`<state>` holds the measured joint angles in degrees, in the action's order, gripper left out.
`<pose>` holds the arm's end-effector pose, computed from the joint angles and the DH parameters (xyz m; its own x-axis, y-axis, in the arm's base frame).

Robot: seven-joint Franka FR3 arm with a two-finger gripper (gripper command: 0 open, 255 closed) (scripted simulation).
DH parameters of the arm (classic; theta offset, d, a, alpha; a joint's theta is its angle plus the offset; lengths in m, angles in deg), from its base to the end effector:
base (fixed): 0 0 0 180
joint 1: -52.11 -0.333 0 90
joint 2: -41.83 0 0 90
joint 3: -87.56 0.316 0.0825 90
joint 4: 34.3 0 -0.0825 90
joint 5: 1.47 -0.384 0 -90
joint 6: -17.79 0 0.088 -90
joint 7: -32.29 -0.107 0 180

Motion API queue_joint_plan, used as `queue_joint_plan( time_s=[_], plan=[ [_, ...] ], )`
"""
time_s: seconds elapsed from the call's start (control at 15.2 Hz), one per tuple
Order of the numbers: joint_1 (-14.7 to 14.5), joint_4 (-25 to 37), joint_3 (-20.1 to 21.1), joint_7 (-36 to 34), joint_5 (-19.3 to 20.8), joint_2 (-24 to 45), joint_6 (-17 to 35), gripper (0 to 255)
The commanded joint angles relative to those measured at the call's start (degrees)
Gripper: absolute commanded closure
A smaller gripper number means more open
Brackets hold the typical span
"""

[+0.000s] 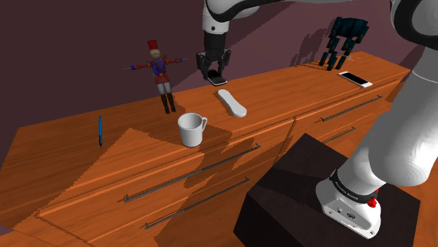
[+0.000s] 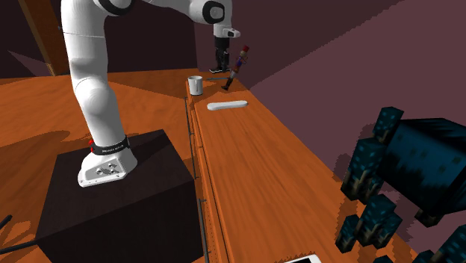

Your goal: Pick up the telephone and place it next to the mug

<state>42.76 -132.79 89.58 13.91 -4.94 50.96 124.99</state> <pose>0.5971 0.1236 0.4869 0.9898 -0.1396 -0.0274 -0.1410 -0.9883 -0.0576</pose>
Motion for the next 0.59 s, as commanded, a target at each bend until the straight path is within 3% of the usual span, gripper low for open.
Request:
queue_joint_plan(
  time_s=[0.0, 0.53],
  plan=[
    [-0.4, -0.1, 0.3, -0.7, 0.1, 0.6, 0.8, 255],
    [-0.4, -4.7, 0.3, -0.4, 0.0, 1.8, 6.6, 255]
  ],
)
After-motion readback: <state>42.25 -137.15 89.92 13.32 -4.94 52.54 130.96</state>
